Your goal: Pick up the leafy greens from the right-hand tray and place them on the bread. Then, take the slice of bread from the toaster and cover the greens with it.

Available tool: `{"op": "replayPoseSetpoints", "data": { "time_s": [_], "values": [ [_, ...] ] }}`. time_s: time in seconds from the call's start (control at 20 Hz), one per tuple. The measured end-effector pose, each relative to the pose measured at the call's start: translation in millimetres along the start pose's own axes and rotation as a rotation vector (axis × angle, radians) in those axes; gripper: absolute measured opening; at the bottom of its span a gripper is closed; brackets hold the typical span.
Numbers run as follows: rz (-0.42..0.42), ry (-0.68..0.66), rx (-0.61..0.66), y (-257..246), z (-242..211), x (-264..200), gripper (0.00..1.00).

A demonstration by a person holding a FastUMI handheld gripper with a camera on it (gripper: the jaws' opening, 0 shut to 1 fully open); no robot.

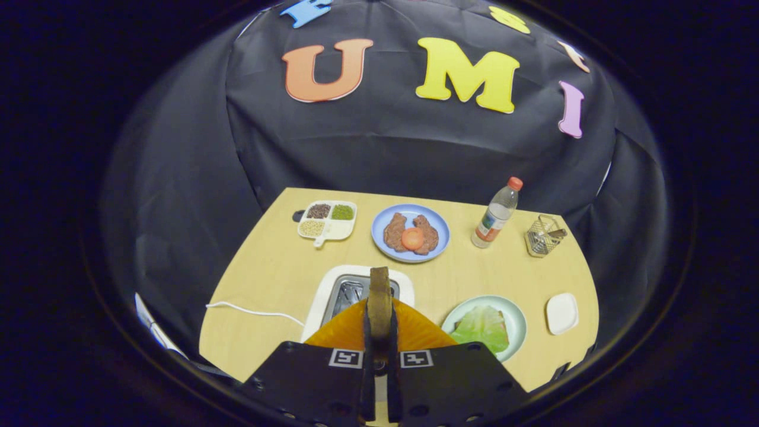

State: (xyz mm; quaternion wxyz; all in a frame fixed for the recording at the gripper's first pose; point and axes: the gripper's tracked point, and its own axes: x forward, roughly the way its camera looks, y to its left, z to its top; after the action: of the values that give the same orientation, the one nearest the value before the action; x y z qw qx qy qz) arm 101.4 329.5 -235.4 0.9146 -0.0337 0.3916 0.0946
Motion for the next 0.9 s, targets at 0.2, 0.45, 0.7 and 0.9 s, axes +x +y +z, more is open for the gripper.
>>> {"op": "replayPoseSetpoints", "data": {
  "time_s": [0.2, 0.45, 0.7, 0.9],
  "values": [
    [0.009, -0.06, 0.012, -18, 20, -32, 0.08],
    [-0.001, -0.095, 0.008, -54, 21, -49, 0.08],
    [-0.082, -0.057, -0.01, -110, 0, -23, 0.08],
    [-0.081, 0.025, 0.03, -131, -36, 10, 0.08]
  ]
}}
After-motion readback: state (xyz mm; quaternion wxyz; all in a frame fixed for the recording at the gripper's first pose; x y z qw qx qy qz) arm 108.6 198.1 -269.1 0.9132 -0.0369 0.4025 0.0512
